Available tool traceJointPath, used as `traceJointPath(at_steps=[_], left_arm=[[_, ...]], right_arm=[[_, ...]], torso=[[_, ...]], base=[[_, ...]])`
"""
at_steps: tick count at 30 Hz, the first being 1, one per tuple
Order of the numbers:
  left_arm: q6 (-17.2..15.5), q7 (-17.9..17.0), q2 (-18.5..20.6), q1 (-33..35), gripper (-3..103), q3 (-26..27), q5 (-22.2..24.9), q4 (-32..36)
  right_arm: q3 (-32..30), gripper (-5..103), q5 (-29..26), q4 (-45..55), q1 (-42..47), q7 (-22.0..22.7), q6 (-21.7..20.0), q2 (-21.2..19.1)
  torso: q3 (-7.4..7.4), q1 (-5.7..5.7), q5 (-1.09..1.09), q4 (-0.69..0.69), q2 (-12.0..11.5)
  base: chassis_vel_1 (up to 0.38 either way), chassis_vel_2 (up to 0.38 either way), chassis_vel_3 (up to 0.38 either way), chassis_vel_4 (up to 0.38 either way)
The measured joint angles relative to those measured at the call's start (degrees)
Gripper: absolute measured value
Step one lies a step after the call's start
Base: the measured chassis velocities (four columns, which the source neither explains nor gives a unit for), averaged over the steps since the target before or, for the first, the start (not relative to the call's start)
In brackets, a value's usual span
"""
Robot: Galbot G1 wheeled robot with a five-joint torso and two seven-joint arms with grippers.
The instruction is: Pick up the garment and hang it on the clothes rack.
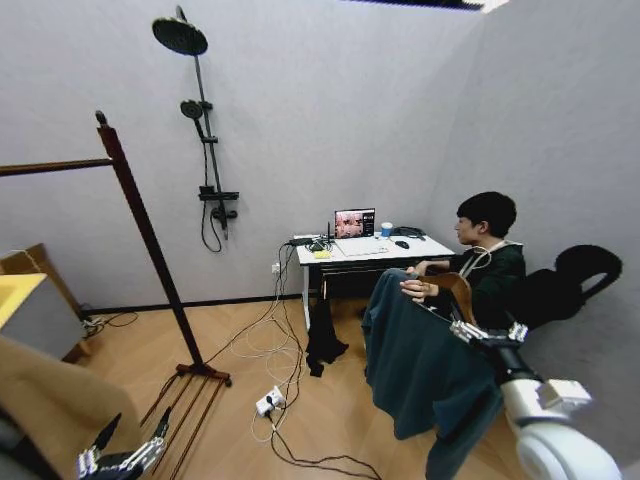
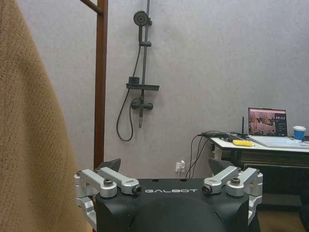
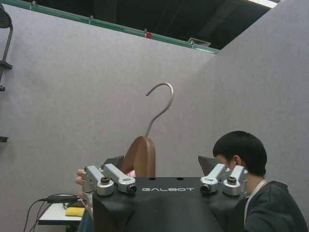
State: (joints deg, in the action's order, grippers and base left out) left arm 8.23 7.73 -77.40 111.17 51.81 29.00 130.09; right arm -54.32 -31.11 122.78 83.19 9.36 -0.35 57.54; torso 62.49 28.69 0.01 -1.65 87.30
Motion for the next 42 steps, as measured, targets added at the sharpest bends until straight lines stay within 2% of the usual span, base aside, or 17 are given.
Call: traceJointPath(at_steps=[2, 3, 6, 7, 9, 10, 12, 17, 18, 19, 25, 27, 35, 40, 42], left_arm=[[0.0, 0.0, 0.0, 0.0, 100, 0.0, 0.0, 0.0], [0.0, 0.0, 0.0, 0.0, 100, 0.0, 0.0, 0.0], [0.0, 0.0, 0.0, 0.0, 100, 0.0, 0.0, 0.0], [0.0, 0.0, 0.0, 0.0, 100, 0.0, 0.0, 0.0], [0.0, 0.0, 0.0, 0.0, 100, 0.0, 0.0, 0.0], [0.0, 0.0, 0.0, 0.0, 100, 0.0, 0.0, 0.0], [0.0, 0.01, 0.0, 0.0, 100, 0.0, 0.0, 0.0], [0.0, 0.0, 0.0, 0.0, 100, 0.0, 0.0, 0.0], [0.0, 0.0, 0.0, 0.0, 100, 0.0, 0.0, 0.0], [0.0, 0.0, 0.0, 0.0, 100, 0.0, 0.0, 0.0], [0.0, 0.0, 0.0, 0.0, 100, 0.0, 0.0, 0.0], [0.0, 0.0, 0.0, 0.0, 100, 0.0, 0.0, 0.0], [0.0, 0.0, 0.0, 0.0, 100, 0.0, 0.0, 0.0], [0.0, 0.0, 0.0, 0.0, 100, 0.0, 0.0, 0.0], [0.0, 0.0, 0.0, 0.0, 100, 0.0, 0.0, 0.0]], right_arm=[[0.16, 80, 0.0, -2.82, -1.82, -0.66, 0.23, -0.8], [0.16, 80, 0.0, -2.82, -1.82, -0.66, 0.23, -0.8], [0.72, 64, 0.18, -5.92, -3.64, -1.78, 1.17, -1.2], [0.72, 64, 0.18, -5.92, -3.64, -1.78, 1.17, -1.2], [1.22, 52, 0.83, -7.68, -4.36, -3.48, 2.42, -1.19], [1.22, 52, 0.83, -7.68, -4.36, -3.48, 2.42, -1.19], [2.33, 41, 1.36, -9.78, -5.33, -5.14, 4.34, -0.8], [2.94, 31, 1.81, -11.49, -6.16, -6.43, 6.01, -0.63], [3.3, 22, 2.16, -12.88, -6.74, -7.2, 7.27, -0.63], [3.46, 19, 2.33, -13.62, -7.07, -7.58, 7.97, -0.63], [4.03, 16, 3.11, -14.56, -7.68, -8.17, 9.45, -0.38], [4.37, 11, 3.75, -14.71, -8.14, -8.23, 10.24, -0.21], [5.27, 10, 3.5, -14.76, -8.53, -7.63, 11.45, 1.0], [6.3, 10, 0.98, -14.47, -8.46, -6.68, 11.41, 2.58], [6.69, 10, -1.62, -13.77, -8.96, -6.71, 10.62, 2.66]], torso=[[0.01, 0.01, 0.01, -0.01, -0.01], [0.01, 0.01, 0.01, -0.01, -0.01], [0.03, 0.08, 0.0, 0.0, -0.04], [0.03, 0.08, 0.0, 0.0, -0.04], [0.04, 0.11, -0.01, 0.0, -0.05], [0.04, 0.11, -0.01, 0.0, -0.05], [0.03, 0.1, 0.0, 0.0, -0.05], [0.03, 0.09, -0.01, 0.0, -0.04], [0.03, 0.08, -0.01, 0.01, -0.04], [0.03, 0.08, -0.01, 0.01, -0.04], [0.03, 0.09, -0.01, 0.01, -0.04], [0.03, 0.09, 0.0, 0.0, -0.04], [0.03, 0.09, -0.02, -0.01, -0.05], [0.03, 0.08, -0.01, -0.01, -0.04], [0.03, 0.08, -0.01, -0.02, -0.04]], base=[[0.049, -0.058, -0.029, 0.024], [0.023, -0.058, -0.004, 0.003], [0.0, 0.0, 0.0, 0.0], [0.0, 0.0, 0.0, 0.0], [-0.011, 0.014, 0.025, -0.006], [-0.023, 0.029, 0.051, -0.013], [0.0, 0.0, 0.0, 0.0], [0.0, 0.0, 0.0, 0.0], [0.0, 0.0, 0.0, 0.0], [0.0, 0.0, 0.0, 0.0], [0.0, 0.0, 0.0, 0.0], [0.0, 0.0, 0.0, 0.0], [0.0, 0.0, 0.0, 0.0], [0.0, 0.0, 0.0, 0.0], [0.0, 0.0, 0.0, 0.0]])
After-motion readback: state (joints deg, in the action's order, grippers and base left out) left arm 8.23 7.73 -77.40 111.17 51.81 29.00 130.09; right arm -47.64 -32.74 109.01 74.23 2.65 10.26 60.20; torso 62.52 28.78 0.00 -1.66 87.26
